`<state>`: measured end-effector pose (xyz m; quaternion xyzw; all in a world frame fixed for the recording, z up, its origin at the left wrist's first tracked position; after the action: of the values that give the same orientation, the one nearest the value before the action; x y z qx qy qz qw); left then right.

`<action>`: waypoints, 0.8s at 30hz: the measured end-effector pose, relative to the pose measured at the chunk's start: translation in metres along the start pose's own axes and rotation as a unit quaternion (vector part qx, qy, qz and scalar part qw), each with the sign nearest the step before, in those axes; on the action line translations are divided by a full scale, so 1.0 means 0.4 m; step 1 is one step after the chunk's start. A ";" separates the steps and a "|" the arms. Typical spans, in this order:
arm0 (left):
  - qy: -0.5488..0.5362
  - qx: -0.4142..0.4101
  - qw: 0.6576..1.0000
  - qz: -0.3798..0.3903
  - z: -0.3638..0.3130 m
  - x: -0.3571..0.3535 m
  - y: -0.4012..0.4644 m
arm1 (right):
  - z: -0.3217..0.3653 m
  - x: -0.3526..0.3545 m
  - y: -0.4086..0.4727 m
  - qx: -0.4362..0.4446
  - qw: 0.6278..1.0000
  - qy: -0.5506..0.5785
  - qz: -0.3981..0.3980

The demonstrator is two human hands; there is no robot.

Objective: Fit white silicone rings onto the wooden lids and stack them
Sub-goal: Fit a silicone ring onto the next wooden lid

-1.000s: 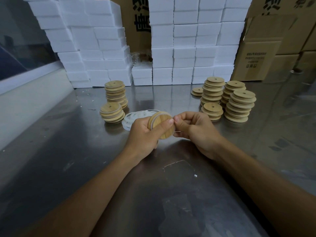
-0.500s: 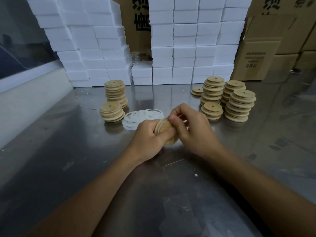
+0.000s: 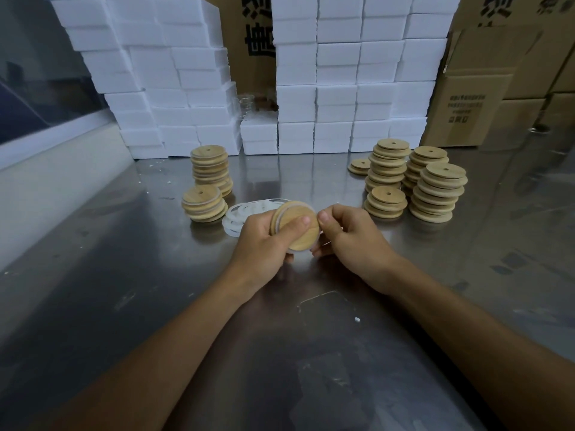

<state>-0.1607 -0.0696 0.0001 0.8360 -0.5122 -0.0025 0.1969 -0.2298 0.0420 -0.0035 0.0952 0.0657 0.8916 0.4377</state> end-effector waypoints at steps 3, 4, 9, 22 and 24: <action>0.021 -0.010 1.000 0.002 -0.005 -0.005 -0.003 | 0.002 0.003 0.000 -0.001 1.000 -0.018 -0.006; 0.019 -0.010 1.000 -0.004 -0.005 -0.001 -0.002 | 0.003 0.006 -0.001 0.001 1.000 -0.005 -0.012; -0.024 0.021 0.999 -0.031 0.016 0.024 0.007 | -0.001 -0.001 -0.006 0.004 1.000 0.018 -0.003; 0.317 -0.051 0.939 -0.119 -0.038 0.042 -0.007 | 0.137 0.014 -0.050 0.234 0.902 -0.346 -0.107; 0.352 -0.048 0.927 -0.122 -0.039 0.041 -0.009 | 0.155 -0.006 -0.058 0.255 0.877 -0.395 -0.098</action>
<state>-0.1464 -0.0772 0.0165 0.8286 -0.3033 0.2430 0.4029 -0.1966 0.0563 0.0518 0.5408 0.1219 0.6847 0.4731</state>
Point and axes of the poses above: each hand's wrist, its own y-axis towards the middle knuckle, its own x-axis out of the back of the hand, z = x × y, the point moved 10 cm from there along y, towards the middle knuckle, and after that the axes turned 5 degrees about y, right-handed, at the moved point
